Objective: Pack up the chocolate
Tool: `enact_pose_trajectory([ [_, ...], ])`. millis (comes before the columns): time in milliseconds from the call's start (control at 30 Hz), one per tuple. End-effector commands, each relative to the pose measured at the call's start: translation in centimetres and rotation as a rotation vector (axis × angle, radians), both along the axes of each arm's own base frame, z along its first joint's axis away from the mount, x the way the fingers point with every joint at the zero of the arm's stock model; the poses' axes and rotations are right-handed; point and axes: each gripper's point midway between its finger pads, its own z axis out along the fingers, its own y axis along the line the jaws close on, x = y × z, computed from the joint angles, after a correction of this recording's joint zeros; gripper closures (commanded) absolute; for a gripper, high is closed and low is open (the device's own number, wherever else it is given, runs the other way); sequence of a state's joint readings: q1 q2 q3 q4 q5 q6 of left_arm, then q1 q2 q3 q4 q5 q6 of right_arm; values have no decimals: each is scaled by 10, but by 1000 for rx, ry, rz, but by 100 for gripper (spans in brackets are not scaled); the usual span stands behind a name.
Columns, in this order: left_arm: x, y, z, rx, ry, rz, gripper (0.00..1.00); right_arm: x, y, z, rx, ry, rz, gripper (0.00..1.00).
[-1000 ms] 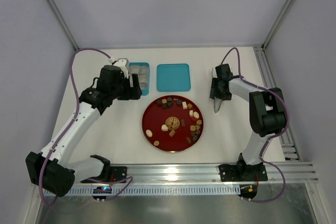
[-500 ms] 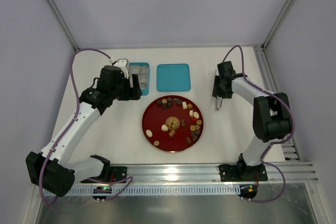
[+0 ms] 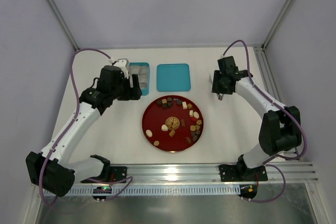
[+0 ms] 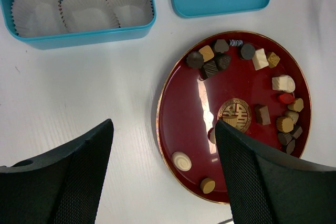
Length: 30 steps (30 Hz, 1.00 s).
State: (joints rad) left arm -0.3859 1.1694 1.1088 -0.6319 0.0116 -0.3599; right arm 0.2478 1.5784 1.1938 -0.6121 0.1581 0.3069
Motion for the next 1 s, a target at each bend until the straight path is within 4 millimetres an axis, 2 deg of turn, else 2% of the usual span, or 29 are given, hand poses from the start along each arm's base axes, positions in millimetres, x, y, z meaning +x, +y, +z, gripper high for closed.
enact_pose_trajectory([
  [0, 3, 0, 12, -15, -51, 1, 23, -3, 4, 38, 13, -67, 5, 51],
  [133, 4, 5, 14, 0, -62, 23, 23, -12, 5, 58, 23, -93, 13, 51],
  [333, 3, 5, 13, 1, -59, 24, 23, -26, 11, 74, 42, -111, 34, 51],
  [433, 3, 7, 13, 6, -61, 28, 23, -34, 23, 82, 70, -122, 63, 51],
  [600, 3, 9, 14, 12, -67, 38, 22, -52, 39, 96, 98, -144, 108, 57],
  [733, 3, 9, 13, 16, -62, 38, 22, -68, 53, 109, 136, -153, 152, 57],
  [967, 4, 11, 13, 22, -64, 45, 22, -105, 80, 124, 180, -141, 247, 58],
])
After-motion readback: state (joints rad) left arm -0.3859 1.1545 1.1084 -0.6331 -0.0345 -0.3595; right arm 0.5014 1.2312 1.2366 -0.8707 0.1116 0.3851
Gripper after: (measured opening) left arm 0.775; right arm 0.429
